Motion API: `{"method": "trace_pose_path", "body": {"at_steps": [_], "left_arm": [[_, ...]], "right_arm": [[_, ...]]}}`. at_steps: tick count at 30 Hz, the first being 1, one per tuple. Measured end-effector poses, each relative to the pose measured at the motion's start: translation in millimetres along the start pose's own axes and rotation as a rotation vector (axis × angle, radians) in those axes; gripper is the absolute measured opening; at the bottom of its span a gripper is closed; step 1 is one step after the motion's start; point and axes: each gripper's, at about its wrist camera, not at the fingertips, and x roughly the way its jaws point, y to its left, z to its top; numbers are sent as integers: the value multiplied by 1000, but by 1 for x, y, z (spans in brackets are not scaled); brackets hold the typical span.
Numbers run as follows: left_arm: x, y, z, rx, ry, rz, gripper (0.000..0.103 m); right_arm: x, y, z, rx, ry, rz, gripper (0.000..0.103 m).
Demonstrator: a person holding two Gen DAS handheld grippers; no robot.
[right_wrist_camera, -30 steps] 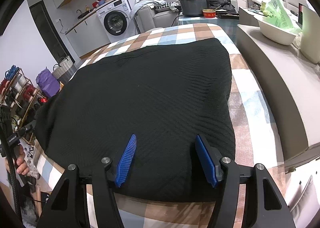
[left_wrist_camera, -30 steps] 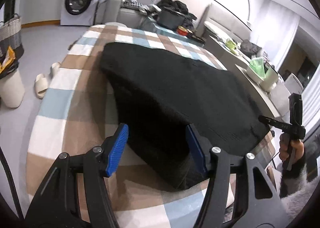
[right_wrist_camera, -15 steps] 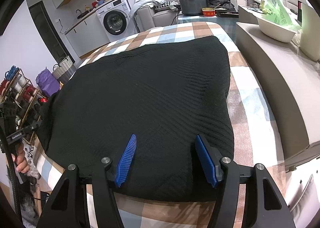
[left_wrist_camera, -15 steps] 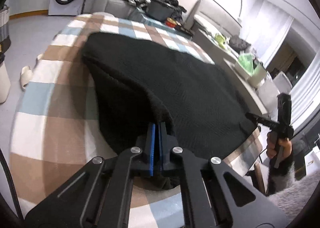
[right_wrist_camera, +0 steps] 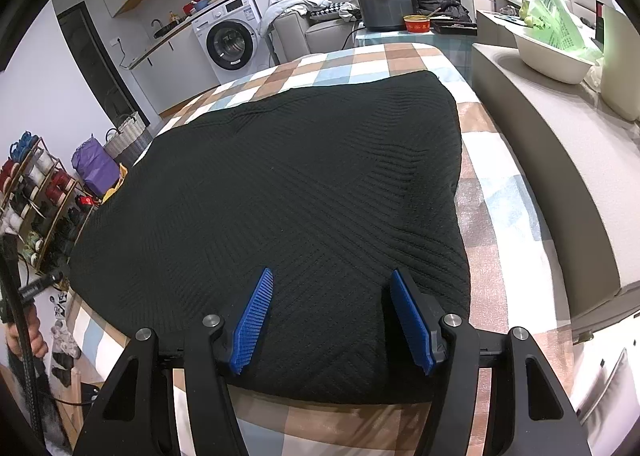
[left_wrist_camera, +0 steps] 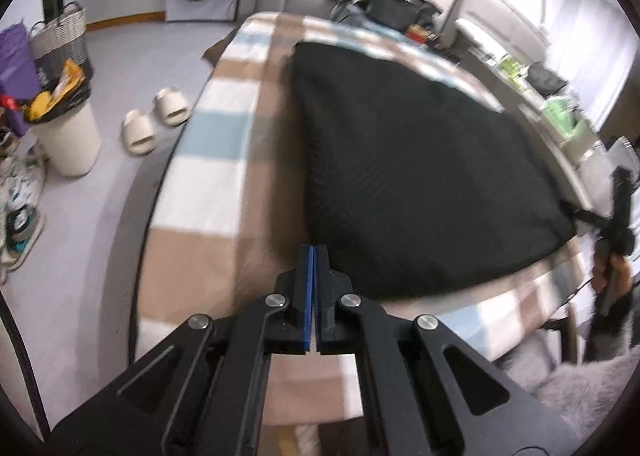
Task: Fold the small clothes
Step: 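Grasp the folded sweater's edge with the left gripper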
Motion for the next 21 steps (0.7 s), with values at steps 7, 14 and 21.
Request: {"method": "trace_pose_path", "body": {"at_steps": [7, 14, 21], "left_arm": [[-7, 13, -9, -94, -27, -122, 0], [4, 10, -11, -237, 100, -275, 35], [21, -7, -15, -374, 119, -321, 58]], "right_arm": [[0, 0, 0, -1, 1, -1, 63], [0, 2, 1, -11, 5, 0, 63], [-1, 4, 0, -20, 2, -13, 63]]}}
